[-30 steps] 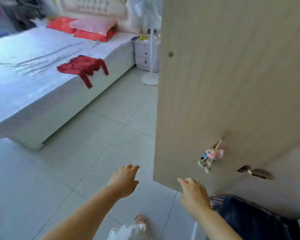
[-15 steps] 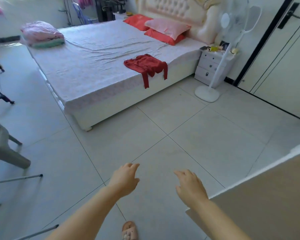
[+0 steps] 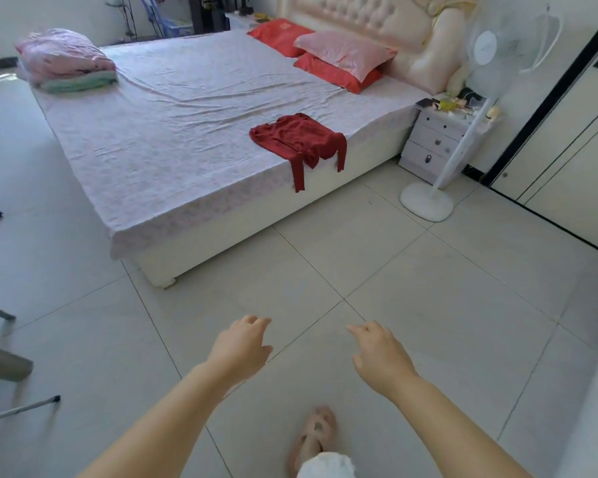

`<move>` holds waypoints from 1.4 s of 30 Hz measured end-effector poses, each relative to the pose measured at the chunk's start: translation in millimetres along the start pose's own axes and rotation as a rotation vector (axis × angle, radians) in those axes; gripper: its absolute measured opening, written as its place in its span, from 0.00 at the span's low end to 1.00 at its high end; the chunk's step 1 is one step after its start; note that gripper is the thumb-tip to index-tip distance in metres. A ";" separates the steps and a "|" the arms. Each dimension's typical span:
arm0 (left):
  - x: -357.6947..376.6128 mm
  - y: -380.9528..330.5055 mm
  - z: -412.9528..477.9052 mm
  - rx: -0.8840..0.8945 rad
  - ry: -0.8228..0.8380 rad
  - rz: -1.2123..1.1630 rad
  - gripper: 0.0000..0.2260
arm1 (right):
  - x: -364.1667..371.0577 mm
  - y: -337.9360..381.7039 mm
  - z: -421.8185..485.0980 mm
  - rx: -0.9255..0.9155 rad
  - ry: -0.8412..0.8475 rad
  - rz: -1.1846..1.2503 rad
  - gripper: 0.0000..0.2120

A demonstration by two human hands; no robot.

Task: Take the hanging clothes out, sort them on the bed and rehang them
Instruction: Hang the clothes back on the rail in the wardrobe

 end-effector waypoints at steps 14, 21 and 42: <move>-83.1 -10.6 253.3 -0.118 -0.011 -0.009 0.24 | -69.3 -35.4 291.8 -0.071 0.007 0.025 0.24; -110.5 -0.2 385.8 -0.098 0.008 0.006 0.25 | -89.9 -41.9 428.3 -0.084 0.013 0.002 0.23; -203.0 31.5 747.7 -0.168 0.088 -0.028 0.22 | -147.2 -64.3 803.9 -0.095 0.105 0.017 0.23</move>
Point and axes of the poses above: each hand's wrist, its own z-axis towards the middle knuckle, its own x-axis out of the palm, y = z × x, the point moved 5 cm from there along z, towards the middle knuckle, and after that the axes turned 9 degrees about -y, right-handed, at the moved point
